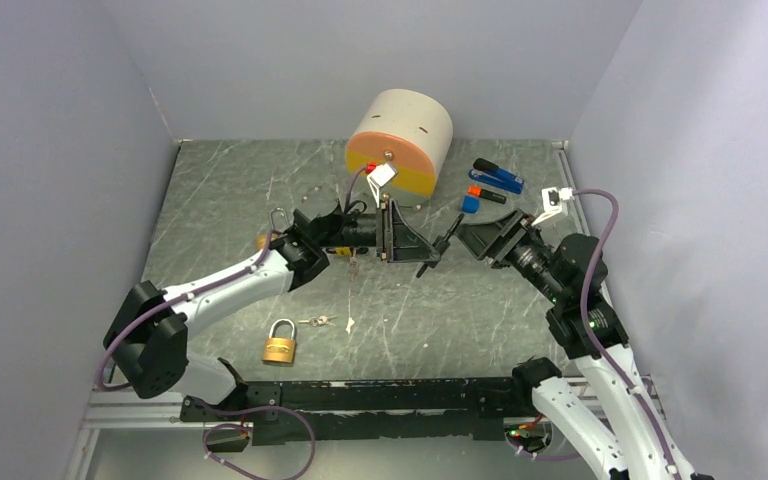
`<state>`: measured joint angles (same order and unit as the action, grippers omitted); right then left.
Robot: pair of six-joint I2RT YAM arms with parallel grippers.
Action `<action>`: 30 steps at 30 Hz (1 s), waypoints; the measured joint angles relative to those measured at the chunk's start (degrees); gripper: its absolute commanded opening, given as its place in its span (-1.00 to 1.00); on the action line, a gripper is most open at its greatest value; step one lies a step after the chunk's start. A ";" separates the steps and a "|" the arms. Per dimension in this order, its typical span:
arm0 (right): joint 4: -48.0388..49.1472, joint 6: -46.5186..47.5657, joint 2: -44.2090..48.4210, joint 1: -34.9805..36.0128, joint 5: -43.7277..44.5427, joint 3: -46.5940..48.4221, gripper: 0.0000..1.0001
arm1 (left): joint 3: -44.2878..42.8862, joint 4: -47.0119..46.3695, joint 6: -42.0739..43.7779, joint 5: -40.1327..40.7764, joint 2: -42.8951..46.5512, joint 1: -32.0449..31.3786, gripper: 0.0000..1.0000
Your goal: Unlock with the key
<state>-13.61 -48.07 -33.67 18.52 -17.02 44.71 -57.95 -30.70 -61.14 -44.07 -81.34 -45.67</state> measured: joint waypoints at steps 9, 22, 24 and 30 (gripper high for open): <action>4.83 0.07 -2.08 -0.02 -4.63 0.11 -0.03 | -1.22 -4.17 -2.36 -5.16 -2.67 0.02 -0.95; 3.74 1.75 -3.72 -0.11 -5.40 -0.04 -1.00 | -4.39 9.81 5.62 -0.68 -1.81 0.02 -0.95; 0.96 2.73 -3.08 -0.13 -3.87 -0.04 -1.00 | -5.40 16.39 9.31 2.69 -0.48 -0.17 -0.95; -5.64 3.58 -2.51 0.26 -0.98 -1.16 -1.00 | -8.24 36.02 18.93 17.86 1.62 -1.53 -0.95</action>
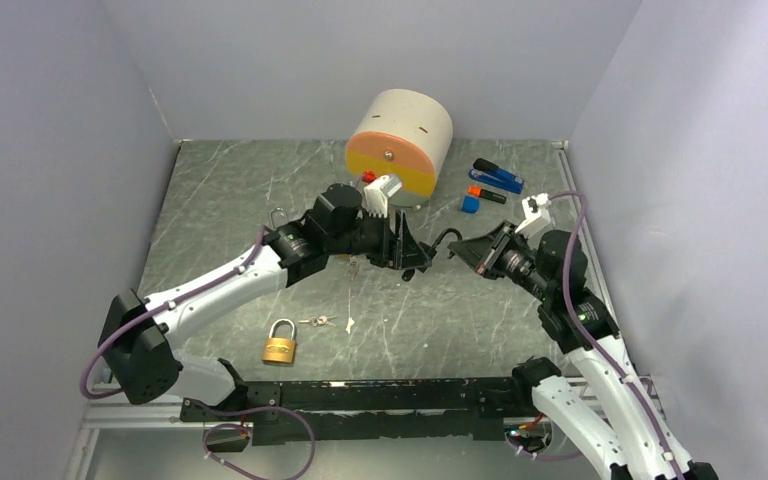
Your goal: Unlock with the key
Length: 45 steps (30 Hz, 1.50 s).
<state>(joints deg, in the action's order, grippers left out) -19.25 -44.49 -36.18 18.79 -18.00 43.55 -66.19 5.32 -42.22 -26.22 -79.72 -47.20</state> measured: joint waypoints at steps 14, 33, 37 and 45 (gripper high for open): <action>-6.82 -0.11 -5.49 -0.52 0.44 -1.55 -0.96 | -10.40 18.16 8.90 12.46 -11.80 -3.61 -0.95; -17.66 2.97 -5.35 -0.66 14.95 -2.62 0.22 | -20.50 23.23 12.90 27.54 -32.59 -0.96 -0.95; -20.46 2.95 -2.47 -0.66 17.79 -2.62 0.22 | -22.23 22.05 13.07 27.08 -34.51 -2.43 -0.95; -24.76 2.47 -0.48 -0.72 21.59 -2.62 0.22 | -26.69 15.98 12.85 27.63 -40.54 -4.85 -0.95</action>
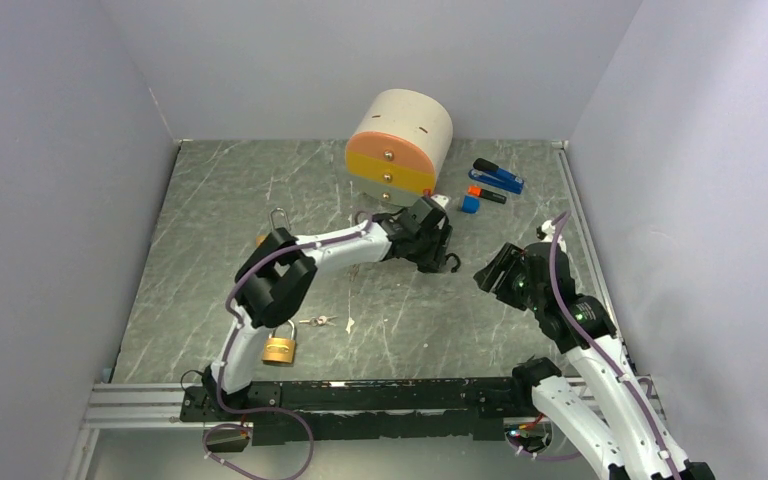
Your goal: Unlock with the key
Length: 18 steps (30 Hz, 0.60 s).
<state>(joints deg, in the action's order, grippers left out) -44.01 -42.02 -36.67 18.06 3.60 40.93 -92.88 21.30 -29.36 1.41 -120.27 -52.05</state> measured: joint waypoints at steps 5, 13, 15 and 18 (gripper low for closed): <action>-1.27 -0.26 0.00 0.00 1.14 0.00 0.22 | -5.73 -1.68 -1.55 4.11 -6.71 -1.38 -0.89; -3.15 -0.59 0.42 0.00 2.54 0.00 0.23 | -13.03 -3.56 -4.96 8.39 -12.63 -1.92 0.08; -3.17 -0.59 0.42 -0.04 2.54 0.00 0.24 | -13.77 -3.98 -5.46 8.37 -13.29 -1.86 0.29; -3.17 -0.57 0.44 -0.04 2.49 0.00 0.24 | -14.08 -4.04 -6.01 8.13 -13.60 -1.73 0.55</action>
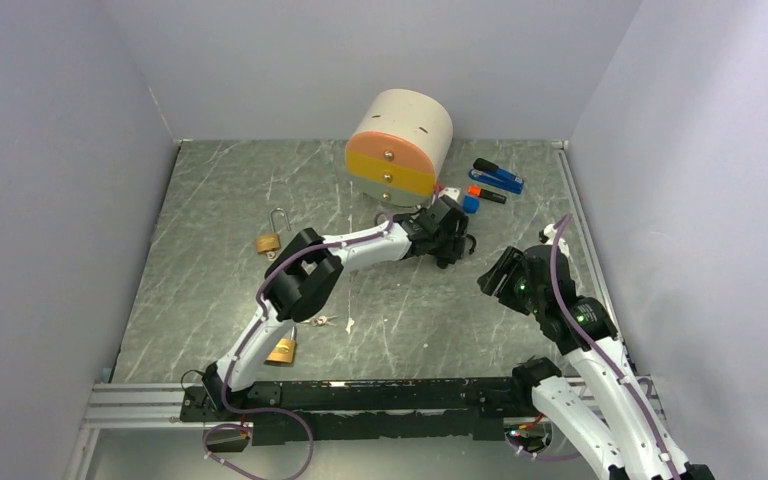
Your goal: Unlock with the key
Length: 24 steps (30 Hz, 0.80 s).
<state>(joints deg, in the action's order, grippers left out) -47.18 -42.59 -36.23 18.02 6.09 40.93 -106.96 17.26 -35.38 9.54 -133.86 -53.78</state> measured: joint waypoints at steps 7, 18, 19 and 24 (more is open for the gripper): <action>0.04 0.44 -0.04 0.00 -1.18 0.02 0.24 | 1.42 -1.92 0.48 -2.40 1.11 0.00 0.81; 5.27 2.45 -2.16 0.00 -11.23 -2.69 0.25 | 15.13 9.86 -4.68 11.02 24.26 0.00 0.78; 5.84 2.58 -2.51 0.00 -12.11 -3.21 0.25 | 15.50 12.44 -6.51 13.42 26.40 0.00 0.76; 7.78 3.04 -5.66 0.00 -15.78 -4.57 0.23 | 19.37 25.73 -18.64 22.34 34.05 0.66 0.43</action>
<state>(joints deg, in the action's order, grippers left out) -39.40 -39.55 -41.89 18.02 -9.69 36.36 -87.59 42.98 -54.02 31.88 -99.81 -53.12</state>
